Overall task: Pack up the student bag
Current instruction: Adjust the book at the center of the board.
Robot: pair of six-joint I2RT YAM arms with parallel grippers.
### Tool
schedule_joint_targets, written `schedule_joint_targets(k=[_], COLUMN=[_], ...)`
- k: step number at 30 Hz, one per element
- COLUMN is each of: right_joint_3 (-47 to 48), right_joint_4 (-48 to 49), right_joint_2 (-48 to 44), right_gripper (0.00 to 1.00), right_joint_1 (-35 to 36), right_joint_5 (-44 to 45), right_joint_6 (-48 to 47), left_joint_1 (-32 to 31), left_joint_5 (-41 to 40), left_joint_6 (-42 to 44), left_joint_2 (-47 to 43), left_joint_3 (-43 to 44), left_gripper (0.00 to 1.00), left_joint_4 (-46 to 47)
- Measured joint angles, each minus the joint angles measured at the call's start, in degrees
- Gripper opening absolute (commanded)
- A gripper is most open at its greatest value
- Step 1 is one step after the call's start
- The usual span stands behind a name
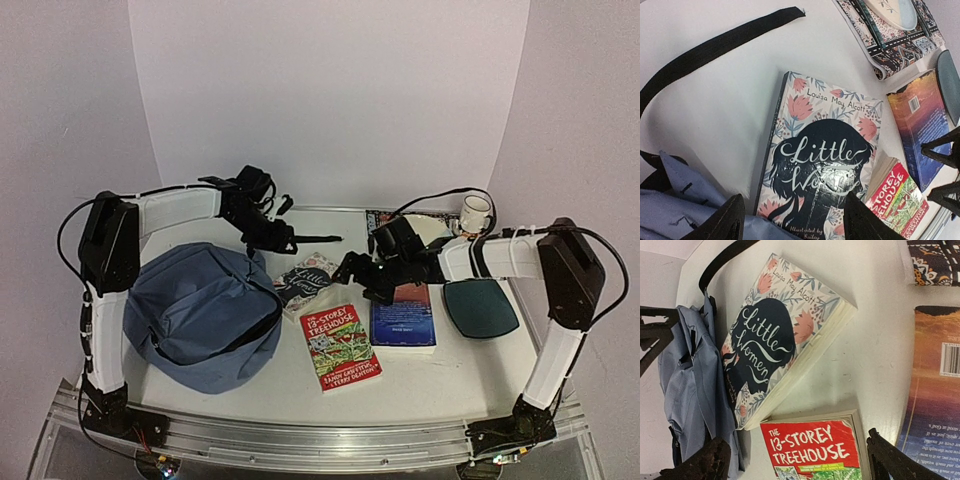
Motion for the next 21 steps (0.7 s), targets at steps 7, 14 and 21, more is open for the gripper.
schedule_joint_targets(k=[7,14,21], right_joint_3=[4.20,7.50,10.08], right_joint_4=[0.87,1.49,1.84], right_joint_2=[4.66,8.55,12.98], right_gripper=[0.92,0.87,0.78], right_joint_1=[1.38,2.36,2.60], right_joint_5=[0.22,0.50,1.53], right_joint_6=[1.03,2.56,4.15], left_joint_1=[0.00,0.00,-0.13], left_joint_5=[0.37,0.68,4.44], left_joint_6=[0.20,-0.33,-3.39], left_joint_2=[8.44,10.84,10.38], left_joint_3=[2.58,2.58,-0.37], left_gripper=[0.69,0.68,0.66], left_joint_4=[-0.09,-0.02,1.86])
